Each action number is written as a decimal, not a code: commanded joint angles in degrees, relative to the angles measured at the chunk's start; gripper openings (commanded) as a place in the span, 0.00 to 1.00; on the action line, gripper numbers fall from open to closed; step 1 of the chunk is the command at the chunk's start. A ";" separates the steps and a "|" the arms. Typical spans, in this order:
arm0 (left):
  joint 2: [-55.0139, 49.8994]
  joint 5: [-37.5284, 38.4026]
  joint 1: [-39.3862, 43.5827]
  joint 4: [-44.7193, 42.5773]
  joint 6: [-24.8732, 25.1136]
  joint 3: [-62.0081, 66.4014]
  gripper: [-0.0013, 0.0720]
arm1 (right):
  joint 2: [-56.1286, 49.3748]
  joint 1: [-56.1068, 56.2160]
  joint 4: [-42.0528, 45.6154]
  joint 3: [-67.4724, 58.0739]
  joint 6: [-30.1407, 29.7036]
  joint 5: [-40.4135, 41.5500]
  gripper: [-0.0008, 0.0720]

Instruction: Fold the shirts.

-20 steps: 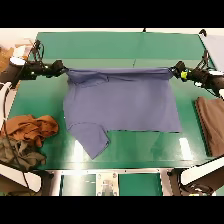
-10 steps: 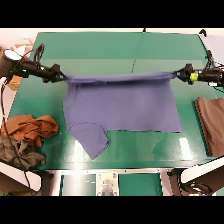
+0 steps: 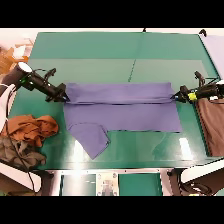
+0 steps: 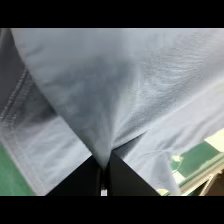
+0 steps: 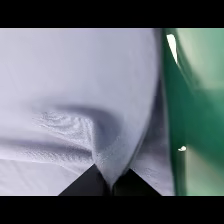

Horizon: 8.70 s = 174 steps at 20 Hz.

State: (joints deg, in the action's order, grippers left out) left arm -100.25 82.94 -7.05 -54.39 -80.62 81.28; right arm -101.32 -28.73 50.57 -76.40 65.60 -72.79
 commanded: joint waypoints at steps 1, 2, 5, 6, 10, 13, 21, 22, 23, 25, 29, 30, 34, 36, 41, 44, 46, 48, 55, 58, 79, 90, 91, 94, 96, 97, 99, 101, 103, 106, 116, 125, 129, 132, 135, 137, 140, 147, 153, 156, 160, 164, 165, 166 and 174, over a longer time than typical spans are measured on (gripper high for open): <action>0.04 0.31 0.76 -1.53 -1.25 -2.40 0.05 | 0.07 -0.04 2.14 2.99 -0.07 1.42 0.03; 0.04 0.76 0.76 -2.10 -1.62 -2.40 0.05 | 0.09 -0.07 2.43 2.97 -0.04 1.31 0.03; 0.04 1.75 0.76 -1.09 -3.13 -2.32 0.26 | 0.09 -0.09 2.86 2.01 0.00 -2.58 0.39; 0.04 3.76 0.74 -1.01 -3.23 -1.70 0.67 | 0.26 -0.39 4.24 0.46 0.81 -5.97 0.39; 5.20 8.52 -0.57 -1.62 -3.39 -2.62 0.69 | 8.04 -3.72 9.33 0.35 6.56 -11.13 0.41; 17.42 5.35 -1.81 -6.29 -2.86 -12.22 0.69 | 18.51 -9.18 11.67 9.09 9.57 -8.41 0.48; 52.72 -16.35 -2.25 1.66 -3.08 -56.06 0.69 | 43.82 -22.58 11.02 41.51 16.70 1.70 0.59; 52.85 -18.86 -0.72 6.01 -1.68 -60.30 0.69 | 45.66 -22.49 10.86 44.30 16.70 3.26 0.59; 52.61 -22.03 1.53 10.62 -0.44 -63.73 0.69 | 46.97 -22.40 9.84 46.84 16.70 4.46 0.59; 52.61 -29.92 7.67 18.86 1.70 -68.28 0.69 | 47.63 -22.40 7.69 50.07 16.68 5.66 0.59; 52.02 -38.32 16.44 21.90 -0.42 -69.90 0.69 | 47.58 -22.32 2.71 53.42 14.47 8.26 0.60; 51.06 -38.77 17.20 22.80 -0.33 -69.90 0.69 | 47.56 -22.32 1.03 53.83 13.81 8.74 0.61; 47.63 -34.88 17.51 22.86 0.59 -69.72 0.69 | 47.56 -22.32 -0.31 54.01 13.22 9.53 0.63; 47.80 -32.89 17.35 20.76 0.55 -67.91 0.69 | 47.56 -22.32 -0.24 54.01 13.22 10.38 0.66; 47.80 -19.80 8.74 6.03 -3.58 -56.04 0.69 | 47.54 -22.32 -0.22 54.01 12.81 11.56 0.66; 47.80 -10.88 2.78 0.72 -4.07 -52.98 0.69 | 47.54 -22.32 -0.24 54.01 12.79 12.26 0.66; 47.80 -10.78 3.21 1.29 -4.90 -55.91 0.69 | 47.52 -22.32 -0.24 54.01 12.81 13.03 0.66; 47.80 -15.72 5.97 6.69 -4.83 -60.85 0.69 | 47.45 -22.32 -0.24 54.01 12.81 13.40 0.66; 42.91 -35.82 18.91 20.81 -2.36 -66.58 0.69 | 47.39 -22.32 -0.50 54.01 12.81 13.79 0.66; 36.89 -37.51 20.33 35.34 8.63 -66.49 0.69 | 47.39 -22.32 -0.46 53.99 12.81 13.64 0.70; 36.20 -33.27 18.12 31.41 14.69 -62.47 0.05 | 39.71 -9.18 -7.54 58.95 14.82 26.82 0.42; 54.42 -21.99 18.12 -1.97 -13.31 -52.19 0.05 | 49.35 -15.52 10.21 48.54 19.69 13.14 0.03; 54.25 -21.09 18.12 -2.86 -13.38 -49.75 0.05 | 49.31 -15.15 8.52 47.93 19.21 13.20 0.03; 51.32 -21.11 18.12 -4.76 -11.61 -42.18 0.05 | 49.05 -12.66 5.01 43.76 17.79 13.60 0.03; 46.58 -21.57 18.12 -6.40 -9.03 -36.92 0.05 | 47.21 -10.21 3.82 39.69 17.99 15.17 0.03; 43.67 -22.05 18.12 -6.56 -7.72 -34.18 0.05 | 45.35 -9.07 2.73 37.40 17.97 15.76 0.03; 36.92 -22.49 18.12 -7.43 -5.64 -27.82 0.05 | 40.30 -6.32 0.02 32.94 17.97 17.51 0.03; 29.79 -22.51 18.10 -8.46 -4.11 -20.74 0.05 | 34.05 -3.26 -2.67 28.41 17.97 19.91 0.03; 23.02 -22.45 18.10 -8.63 -2.82 -13.55 0.05 | 27.30 -0.33 -3.74 23.19 17.99 21.38 0.03; 14.43 -21.88 18.10 -10.64 -2.89 -4.59 0.05 | 17.53 3.17 -5.86 14.67 18.10 22.47 0.03; 4.59 -21.49 10.99 -11.13 -5.97 10.47 0.97 | -3.13 -1.25 -4.04 -15.02 17.38 8.90 0.68; 4.59 -16.24 8.76 -6.84 -6.40 15.74 0.97 | -5.01 -5.64 2.89 -6.78 4.15 -1.70 0.76; 4.57 -15.78 8.76 -0.90 -6.34 15.74 0.97 | -8.50 -5.53 -5.03 -6.43 0.35 -3.34 0.76; 4.57 -15.85 8.79 -0.24 -6.34 15.74 0.97 | -9.27 -4.04 -6.05 -6.45 -0.33 -3.28 0.76; 4.57 -15.82 8.79 3.34 -6.01 15.72 0.86 | -10.21 -1.53 -6.32 -7.54 -0.31 -1.57 0.76; 4.44 -15.87 9.62 5.88 -4.35 15.72 0.59 | -10.47 0.07 -7.13 -9.49 -0.31 -0.76 0.53; 3.69 -16.59 14.16 5.70 -2.82 15.04 0.05 | -10.43 1.66 -7.58 -16.15 -0.26 -2.95 0.03; -7.69 -28.33 31.56 13.07 -1.66 14.80 0.05 | -1.84 2.14 -9.86 -28.00 0.44 -17.92 0.03; -21.03 -36.98 41.68 22.12 0.07 22.53 0.05 | 11.06 5.92 -15.47 -28.11 3.23 -26.32 0.04; -25.86 -37.07 43.80 25.24 -0.42 28.50 0.05 | 14.73 9.44 -15.45 -28.11 5.18 -26.32 0.04; -27.93 -33.53 44.37 27.65 -0.44 30.93 0.05 | 15.41 13.75 -15.15 -28.02 6.95 -26.34 0.04; -27.04 -20.61 40.17 27.67 -0.42 33.51 0.05 | 15.39 16.46 -14.47 -27.19 7.93 -25.97 0.04; -25.83 -17.09 37.97 27.19 -0.94 34.10 0.05 | 15.39 17.11 -14.49 -26.36 7.98 -24.94 0.04; -23.89 -13.60 35.06 26.05 -2.05 34.14 0.05 | 15.39 17.94 -14.47 -25.18 8.39 -23.32 0.04; -0.39 4.72 13.81 -11.65 -9.55 34.12 0.05 | 14.60 36.61 -14.64 -10.32 9.62 1.64 0.04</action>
State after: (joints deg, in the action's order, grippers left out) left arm -107.87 81.30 13.37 -54.13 -88.47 115.24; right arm -86.24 0.47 35.99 -91.07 74.91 -83.29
